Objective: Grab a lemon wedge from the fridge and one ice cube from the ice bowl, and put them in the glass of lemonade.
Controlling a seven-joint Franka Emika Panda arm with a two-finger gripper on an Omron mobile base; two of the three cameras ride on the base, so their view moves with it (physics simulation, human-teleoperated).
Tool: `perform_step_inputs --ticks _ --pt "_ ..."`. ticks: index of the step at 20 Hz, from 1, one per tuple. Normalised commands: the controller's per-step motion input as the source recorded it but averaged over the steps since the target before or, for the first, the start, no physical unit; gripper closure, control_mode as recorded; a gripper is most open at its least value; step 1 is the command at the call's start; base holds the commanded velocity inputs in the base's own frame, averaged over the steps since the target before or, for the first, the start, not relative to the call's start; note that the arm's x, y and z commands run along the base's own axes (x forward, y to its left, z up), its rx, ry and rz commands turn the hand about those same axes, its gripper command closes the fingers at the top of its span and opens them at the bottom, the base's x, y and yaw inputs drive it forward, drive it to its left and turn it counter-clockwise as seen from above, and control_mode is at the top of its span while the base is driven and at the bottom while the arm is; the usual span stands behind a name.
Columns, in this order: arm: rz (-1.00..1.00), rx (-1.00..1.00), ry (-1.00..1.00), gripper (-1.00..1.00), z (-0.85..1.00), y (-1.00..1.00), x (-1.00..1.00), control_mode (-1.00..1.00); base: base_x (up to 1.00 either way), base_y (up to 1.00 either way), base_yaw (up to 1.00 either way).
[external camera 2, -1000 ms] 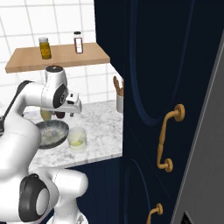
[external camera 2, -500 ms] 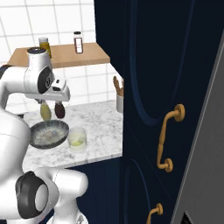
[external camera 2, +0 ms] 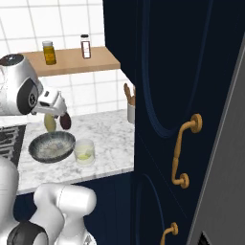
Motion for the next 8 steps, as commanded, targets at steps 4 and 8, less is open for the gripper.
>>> perform_step_inputs --ticks 4,8 --pt "-0.25 0.01 -0.09 -1.0 -0.3 -0.41 -0.37 -1.0 0.0 0.0 0.0" --pt "-0.23 0.0 -0.07 -1.0 -0.04 -0.22 -0.51 -1.0 0.0 0.0 0.0"
